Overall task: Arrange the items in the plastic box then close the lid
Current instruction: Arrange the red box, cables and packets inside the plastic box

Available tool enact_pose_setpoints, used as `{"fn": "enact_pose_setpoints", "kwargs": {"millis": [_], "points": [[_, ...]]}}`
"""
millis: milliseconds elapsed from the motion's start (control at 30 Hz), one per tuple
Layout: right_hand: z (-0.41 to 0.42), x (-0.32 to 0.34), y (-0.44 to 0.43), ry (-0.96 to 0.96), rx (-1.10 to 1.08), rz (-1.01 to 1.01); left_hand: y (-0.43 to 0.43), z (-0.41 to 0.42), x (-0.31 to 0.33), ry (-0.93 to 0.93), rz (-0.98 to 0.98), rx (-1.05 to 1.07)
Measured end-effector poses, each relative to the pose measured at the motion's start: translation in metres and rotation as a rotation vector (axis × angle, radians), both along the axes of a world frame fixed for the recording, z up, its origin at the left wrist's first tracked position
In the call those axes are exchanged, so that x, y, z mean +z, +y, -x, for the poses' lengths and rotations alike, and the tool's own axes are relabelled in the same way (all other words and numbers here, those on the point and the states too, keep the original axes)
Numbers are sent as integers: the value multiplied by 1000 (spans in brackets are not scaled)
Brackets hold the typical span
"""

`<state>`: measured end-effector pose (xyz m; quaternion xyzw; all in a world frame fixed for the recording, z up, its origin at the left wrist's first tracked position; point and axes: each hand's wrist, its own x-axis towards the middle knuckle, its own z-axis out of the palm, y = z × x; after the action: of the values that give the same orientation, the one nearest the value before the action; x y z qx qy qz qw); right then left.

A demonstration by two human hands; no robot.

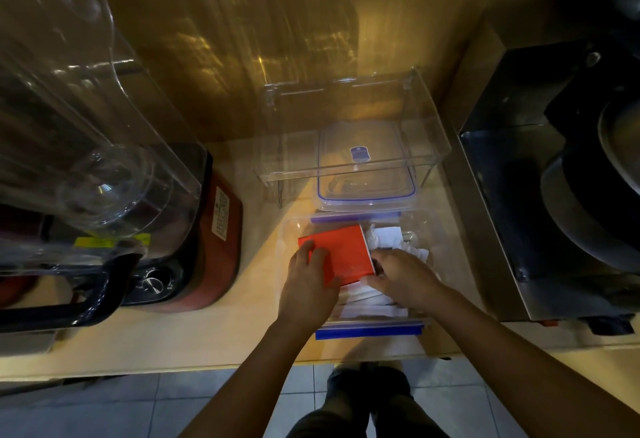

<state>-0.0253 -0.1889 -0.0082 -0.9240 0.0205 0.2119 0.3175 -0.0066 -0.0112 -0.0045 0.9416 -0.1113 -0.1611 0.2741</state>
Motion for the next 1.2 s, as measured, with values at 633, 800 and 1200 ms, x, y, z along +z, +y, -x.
{"fn": "enact_pose_setpoints", "kwargs": {"millis": [633,800,1200], "points": [[2,-3,-12,-20,58,-131,12,-3,-1,-254,-436,-198],[-1,-5,-13,-88,-97,-35,5,-6,2,-236,-386,-255],[-23,-8,-15,-59,-287,1,-8,-6,-7,-194,-276,-309]]}}
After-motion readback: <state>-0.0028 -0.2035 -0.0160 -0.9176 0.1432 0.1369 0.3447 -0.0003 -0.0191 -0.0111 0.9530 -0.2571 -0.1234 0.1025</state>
